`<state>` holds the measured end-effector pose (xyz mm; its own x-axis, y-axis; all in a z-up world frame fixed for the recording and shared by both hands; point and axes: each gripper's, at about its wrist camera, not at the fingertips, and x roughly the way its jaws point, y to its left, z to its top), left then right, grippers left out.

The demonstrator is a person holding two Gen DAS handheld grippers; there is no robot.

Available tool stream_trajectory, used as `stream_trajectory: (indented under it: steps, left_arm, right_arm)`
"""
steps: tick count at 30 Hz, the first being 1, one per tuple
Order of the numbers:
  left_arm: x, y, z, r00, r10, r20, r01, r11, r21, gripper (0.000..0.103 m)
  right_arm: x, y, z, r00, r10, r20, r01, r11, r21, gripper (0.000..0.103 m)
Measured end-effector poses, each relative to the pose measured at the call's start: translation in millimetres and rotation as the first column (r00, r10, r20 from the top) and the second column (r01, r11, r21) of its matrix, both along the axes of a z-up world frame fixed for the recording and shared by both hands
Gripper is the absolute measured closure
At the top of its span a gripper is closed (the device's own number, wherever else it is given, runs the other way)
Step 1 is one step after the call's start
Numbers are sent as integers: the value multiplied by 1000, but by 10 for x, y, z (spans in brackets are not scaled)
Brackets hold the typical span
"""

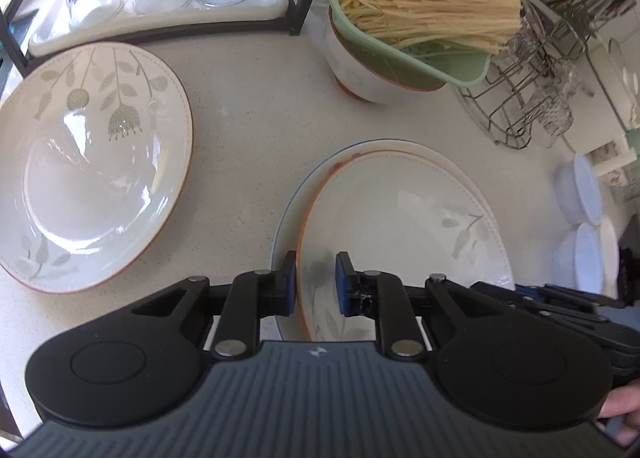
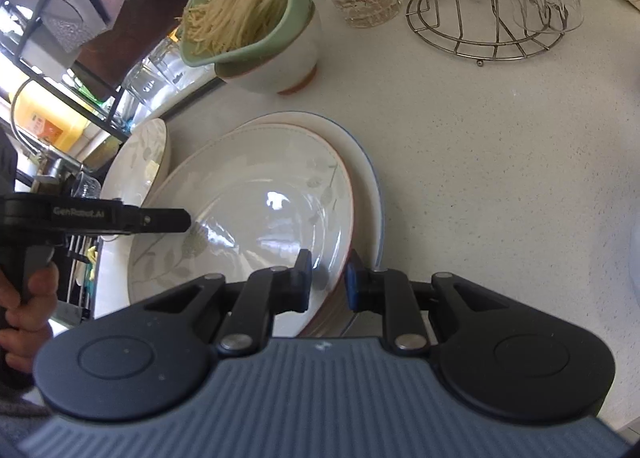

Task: Organize plates and bowls
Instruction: 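Lift the leaf-pattern plate with both grippers and lower it onto the rose plate, then open both grippers to release the plate on the rose plate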

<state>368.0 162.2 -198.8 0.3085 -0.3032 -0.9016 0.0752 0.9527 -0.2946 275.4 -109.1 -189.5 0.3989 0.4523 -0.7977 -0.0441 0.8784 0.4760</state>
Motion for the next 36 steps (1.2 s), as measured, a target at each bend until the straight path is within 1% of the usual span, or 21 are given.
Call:
stream_trajectory:
  steps: [3,7,9,12,15,21,25,27,29,32,36]
  left_arm:
    - [13,18,-16,1000,7,0,-7,1000,-12,83]
    - [28,10,-17,1000,3,-6,-3,1000,-9,82]
    - [28,40,-21,1000,14,-14,-14,999,-29,80]
    - [25,60,-16,999,24,-22,-25,999,-37,79]
    - [28,65,-17,998,25,-50,-27,998,-52,75]
    - [-51,122,24,997,46,-57,-50,996,-68,75]
    - [-115,225,66,995,69,-66,-76,992,-99,75]
    - [-144,264,110,996,70,-54,-75,993,-96,75]
    - [-187,303,189,997,76,-18,-77,995,-60,72]
    - [-224,391,269,997,79,3,-79,993,-85,71]
    - [-276,398,355,996,81,44,-80,996,-40,71]
  right_arm:
    - [-1,8,-2,1000,-9,4,9,1000,-5,82]
    - [-1,47,8,1000,-17,16,17,999,-32,83]
    - [5,52,-5,1000,-16,14,17,999,-33,83]
    - [21,57,-14,1000,-20,15,20,999,-34,83]
    - [30,57,-15,999,-31,19,32,999,-39,84]
    - [39,85,-11,1000,-19,19,20,998,-57,84]
    - [50,97,-14,999,-28,16,29,998,-61,86]
    - [48,101,-16,999,-30,18,31,997,-65,86]
    - [50,111,-11,1000,-27,16,27,997,-65,88]
    - [68,140,-1,1000,-24,10,25,996,-84,87]
    - [71,161,13,999,-31,12,32,994,-101,88]
